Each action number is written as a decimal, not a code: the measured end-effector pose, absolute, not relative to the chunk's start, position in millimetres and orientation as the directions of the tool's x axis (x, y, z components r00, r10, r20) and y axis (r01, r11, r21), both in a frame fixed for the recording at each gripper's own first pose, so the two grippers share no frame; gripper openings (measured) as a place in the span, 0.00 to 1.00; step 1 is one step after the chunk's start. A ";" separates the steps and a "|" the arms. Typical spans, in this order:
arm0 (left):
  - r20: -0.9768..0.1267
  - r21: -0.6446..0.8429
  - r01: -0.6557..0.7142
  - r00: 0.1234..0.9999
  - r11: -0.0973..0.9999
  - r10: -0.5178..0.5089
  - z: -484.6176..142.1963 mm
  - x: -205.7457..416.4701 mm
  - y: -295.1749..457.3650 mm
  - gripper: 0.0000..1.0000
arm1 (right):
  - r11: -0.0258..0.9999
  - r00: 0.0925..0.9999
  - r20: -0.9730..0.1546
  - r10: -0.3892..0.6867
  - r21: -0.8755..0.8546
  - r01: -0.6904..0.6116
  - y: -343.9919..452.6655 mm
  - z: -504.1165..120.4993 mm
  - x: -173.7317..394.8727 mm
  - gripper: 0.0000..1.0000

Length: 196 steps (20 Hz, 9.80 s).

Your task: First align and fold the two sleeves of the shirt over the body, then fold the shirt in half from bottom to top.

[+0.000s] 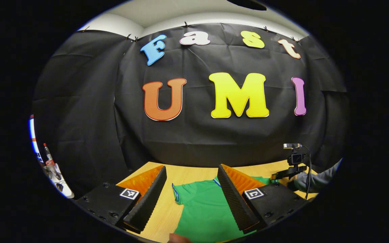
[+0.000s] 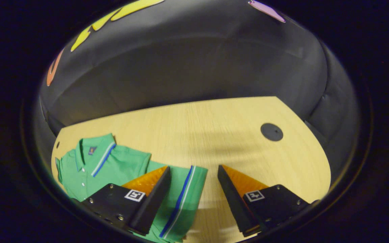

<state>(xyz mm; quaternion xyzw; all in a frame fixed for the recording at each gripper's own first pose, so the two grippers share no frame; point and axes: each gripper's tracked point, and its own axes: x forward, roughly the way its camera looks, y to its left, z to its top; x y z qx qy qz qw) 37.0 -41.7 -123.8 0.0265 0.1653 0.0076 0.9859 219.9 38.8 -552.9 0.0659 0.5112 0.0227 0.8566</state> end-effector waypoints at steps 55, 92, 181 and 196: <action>-0.437 0.057 -0.117 0.890 0.991 0.131 -219.3 61.6 18.8 0.97 | 0.904 0.630 -0.650 0.424 0.267 -0.334 191.4 -389.8 137.8 0.96; -0.777 0.091 -0.071 0.619 0.993 0.116 -459.1 199.9 48.4 0.04 | 0.976 0.762 -0.612 0.213 0.095 -0.196 -2.7 -276.7 65.8 0.95; -0.890 -0.050 0.112 0.446 0.992 -0.095 -350.8 -244.2 -4.9 0.07 | 0.948 0.306 -0.899 0.313 0.317 -0.038 74.7 -412.5 -275.2 0.04; -0.898 -0.090 0.068 0.425 0.994 -0.110 -338.3 -233.9 -5.2 0.03 | 0.941 0.317 -0.886 0.338 0.328 -0.086 79.9 -397.5 -242.0 0.04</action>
